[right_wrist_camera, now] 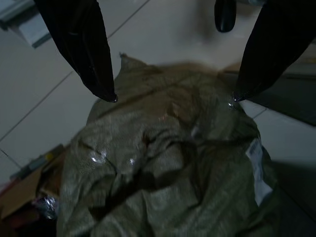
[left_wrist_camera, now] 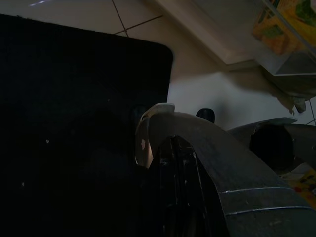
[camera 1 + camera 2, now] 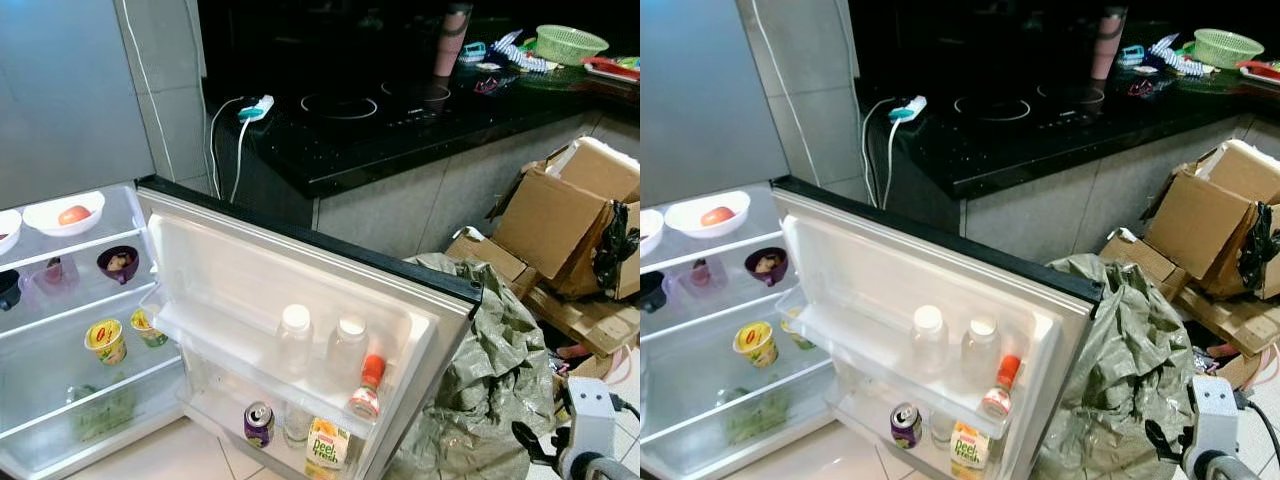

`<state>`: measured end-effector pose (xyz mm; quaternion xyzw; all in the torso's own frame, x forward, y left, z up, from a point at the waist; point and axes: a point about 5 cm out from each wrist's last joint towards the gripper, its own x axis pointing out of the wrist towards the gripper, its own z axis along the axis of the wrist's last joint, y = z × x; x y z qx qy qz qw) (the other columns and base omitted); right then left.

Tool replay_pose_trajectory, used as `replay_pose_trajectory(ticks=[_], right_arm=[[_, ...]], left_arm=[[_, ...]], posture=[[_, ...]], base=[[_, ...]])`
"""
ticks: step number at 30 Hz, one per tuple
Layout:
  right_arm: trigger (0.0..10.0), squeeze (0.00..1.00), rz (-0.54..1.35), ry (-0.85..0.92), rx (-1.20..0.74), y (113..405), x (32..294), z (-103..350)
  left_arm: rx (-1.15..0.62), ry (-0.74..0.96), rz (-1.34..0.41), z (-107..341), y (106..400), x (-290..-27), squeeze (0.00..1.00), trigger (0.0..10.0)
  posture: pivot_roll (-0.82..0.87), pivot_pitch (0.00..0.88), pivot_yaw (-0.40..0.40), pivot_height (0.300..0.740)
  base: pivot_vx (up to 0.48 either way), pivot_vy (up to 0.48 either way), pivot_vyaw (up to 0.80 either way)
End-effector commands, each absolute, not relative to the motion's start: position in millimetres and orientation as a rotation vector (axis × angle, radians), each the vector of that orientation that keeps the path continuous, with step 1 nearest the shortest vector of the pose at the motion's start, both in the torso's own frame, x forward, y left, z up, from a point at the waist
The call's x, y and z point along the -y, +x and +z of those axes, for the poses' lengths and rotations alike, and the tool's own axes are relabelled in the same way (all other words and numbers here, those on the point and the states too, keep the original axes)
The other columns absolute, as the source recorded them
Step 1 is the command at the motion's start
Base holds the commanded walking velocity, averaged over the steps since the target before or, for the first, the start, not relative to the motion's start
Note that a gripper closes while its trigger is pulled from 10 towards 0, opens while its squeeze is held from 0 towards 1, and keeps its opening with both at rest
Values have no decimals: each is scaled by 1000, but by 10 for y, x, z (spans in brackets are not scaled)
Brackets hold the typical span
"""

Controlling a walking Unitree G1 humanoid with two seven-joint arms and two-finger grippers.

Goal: Restocking fridge

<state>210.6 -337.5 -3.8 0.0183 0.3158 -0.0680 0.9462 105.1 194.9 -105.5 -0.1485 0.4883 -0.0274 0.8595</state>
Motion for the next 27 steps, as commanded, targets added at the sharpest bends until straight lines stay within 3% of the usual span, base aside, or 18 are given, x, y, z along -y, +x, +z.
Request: replay_pose_trajectory(ticks=[1,4,15,27], right_arm=[[10000,0,-147,32,-646,2097,3375,-51],[10000,0,-138,31,-648,2103,3343,-68],[10000,0,-55,30,-568,2218,3263,3],[10000,0,35,82,-414,2427,3236,225]], left_arm=[[-1088,-316,-83,-1107,910,-1868,0,10000],[-1094,-323,-78,-1111,896,-1865,0,10000],[-1114,-323,-44,-1125,873,-1862,0,10000],[-1116,-330,-48,-1127,877,-1844,0,10000]], posture=[[-48,0,-52,740],[-47,0,-51,740],[-52,0,-48,740],[-51,0,-52,740]], base=[[0,-469,0],[0,-467,0],[0,0,0],[0,0,718]])
